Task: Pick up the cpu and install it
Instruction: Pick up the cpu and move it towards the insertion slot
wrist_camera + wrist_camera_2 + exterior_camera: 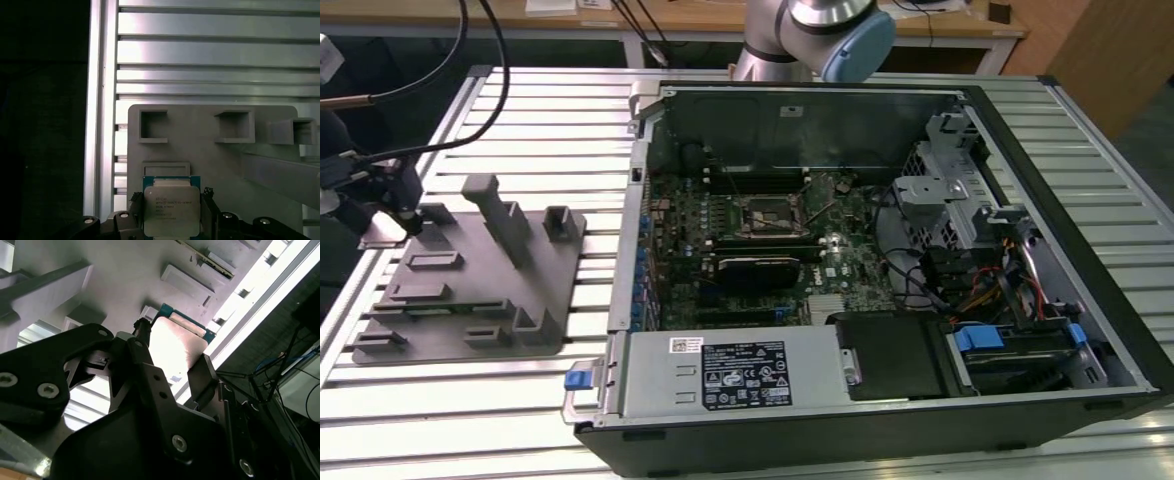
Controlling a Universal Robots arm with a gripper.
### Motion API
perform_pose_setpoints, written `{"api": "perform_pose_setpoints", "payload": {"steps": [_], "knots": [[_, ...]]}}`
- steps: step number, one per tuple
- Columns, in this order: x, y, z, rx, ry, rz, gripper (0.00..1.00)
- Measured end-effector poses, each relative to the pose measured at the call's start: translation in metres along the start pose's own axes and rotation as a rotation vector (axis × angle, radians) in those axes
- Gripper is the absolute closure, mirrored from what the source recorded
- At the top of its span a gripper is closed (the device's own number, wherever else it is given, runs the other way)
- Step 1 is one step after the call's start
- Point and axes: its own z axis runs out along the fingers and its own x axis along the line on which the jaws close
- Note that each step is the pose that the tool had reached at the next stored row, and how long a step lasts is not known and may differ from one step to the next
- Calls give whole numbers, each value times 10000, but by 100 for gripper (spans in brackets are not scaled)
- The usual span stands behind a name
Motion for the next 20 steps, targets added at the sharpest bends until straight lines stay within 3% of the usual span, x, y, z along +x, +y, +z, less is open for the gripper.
{"api": "perform_pose_setpoints", "payload": {"steps": [20], "knots": [[-5,19,-220,-236,-13,4,46]]}}
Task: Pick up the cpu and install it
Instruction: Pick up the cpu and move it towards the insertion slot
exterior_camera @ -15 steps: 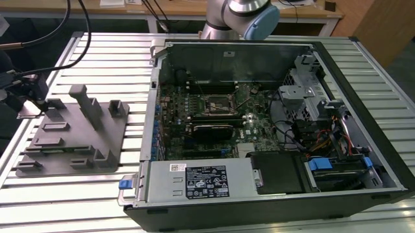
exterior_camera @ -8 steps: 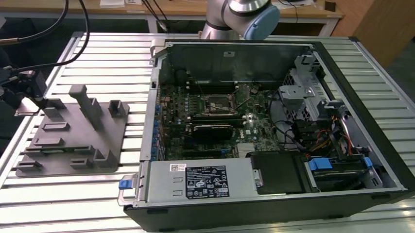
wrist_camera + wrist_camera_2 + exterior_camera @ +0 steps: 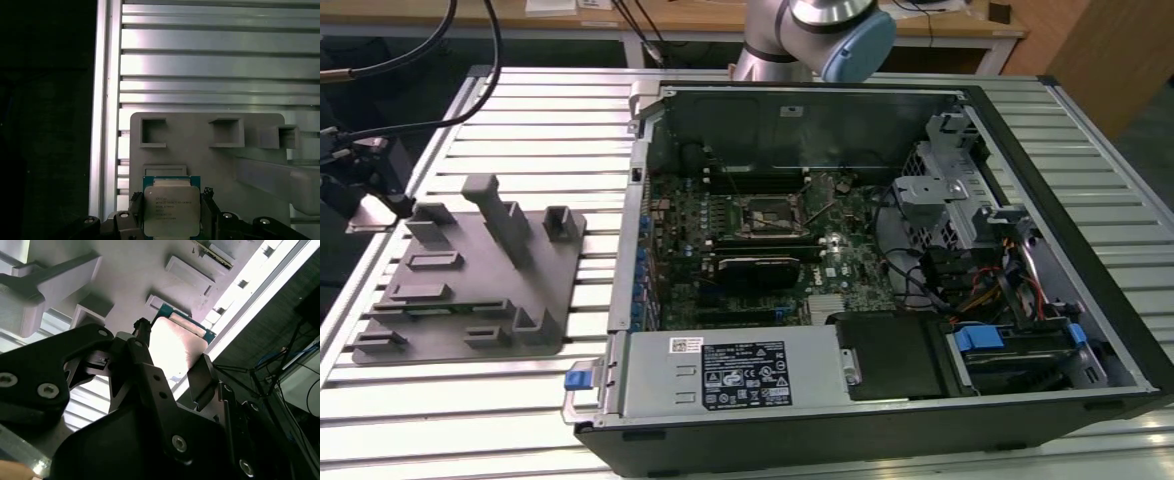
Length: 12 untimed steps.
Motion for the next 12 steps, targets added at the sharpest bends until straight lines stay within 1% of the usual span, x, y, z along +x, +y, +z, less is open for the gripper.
{"api": "perform_pose_setpoints", "payload": {"steps": [4,12], "knots": [[-1,4,-39,-31,-4,1,46],[-2,10,-87,-37,-2,0,46]]}}
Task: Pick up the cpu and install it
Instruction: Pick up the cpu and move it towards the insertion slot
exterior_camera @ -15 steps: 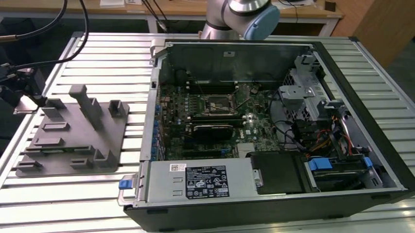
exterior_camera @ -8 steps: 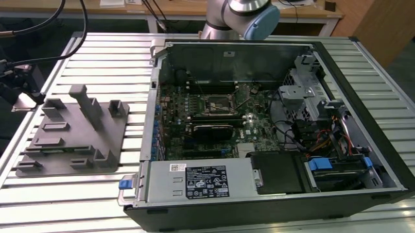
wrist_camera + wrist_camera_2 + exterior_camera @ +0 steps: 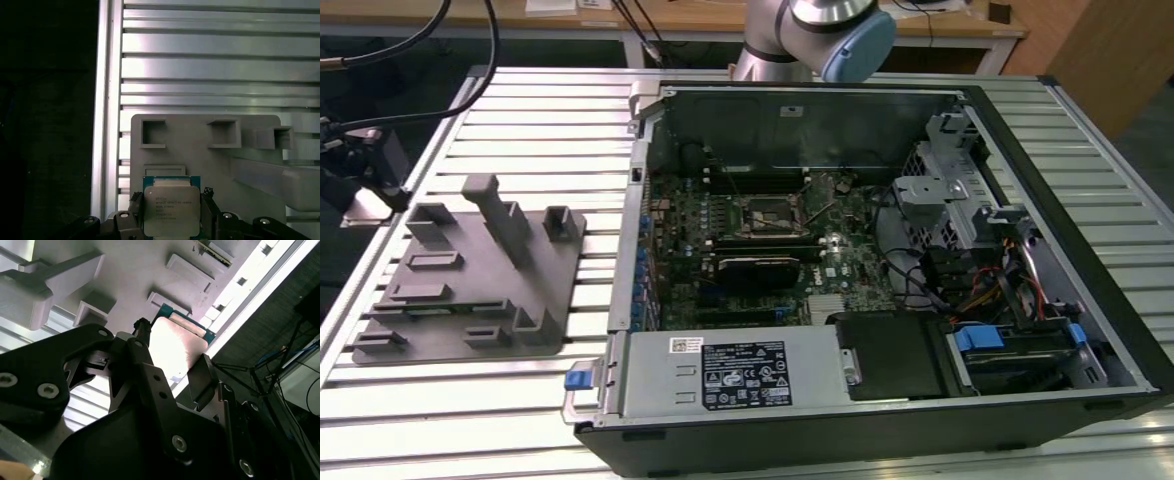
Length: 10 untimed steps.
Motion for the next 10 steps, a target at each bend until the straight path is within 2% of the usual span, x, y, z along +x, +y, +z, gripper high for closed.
{"api": "perform_pose_setpoints", "payload": {"steps": [4,10], "knots": [[-1,4,-37,-29,-2,1,46],[-3,15,-137,-51,-2,2,46]]}}
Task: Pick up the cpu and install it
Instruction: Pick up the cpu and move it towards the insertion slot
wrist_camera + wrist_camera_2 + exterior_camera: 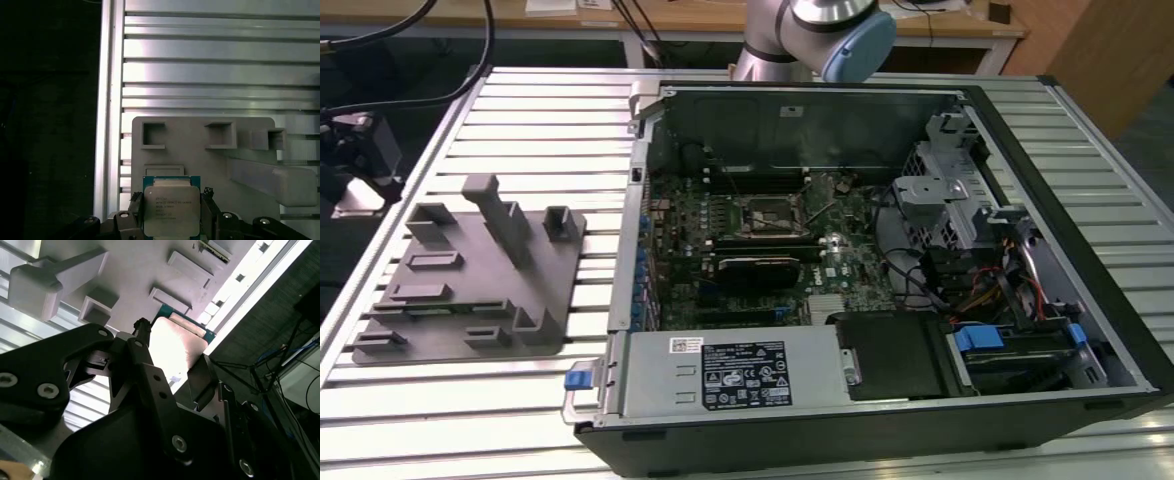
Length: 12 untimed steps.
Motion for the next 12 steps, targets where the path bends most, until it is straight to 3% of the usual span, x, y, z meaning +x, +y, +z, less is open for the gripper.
{"api": "perform_pose_setpoints", "payload": {"steps": [12], "knots": [[-4,21,-177,-55,-7,0,46]]}}
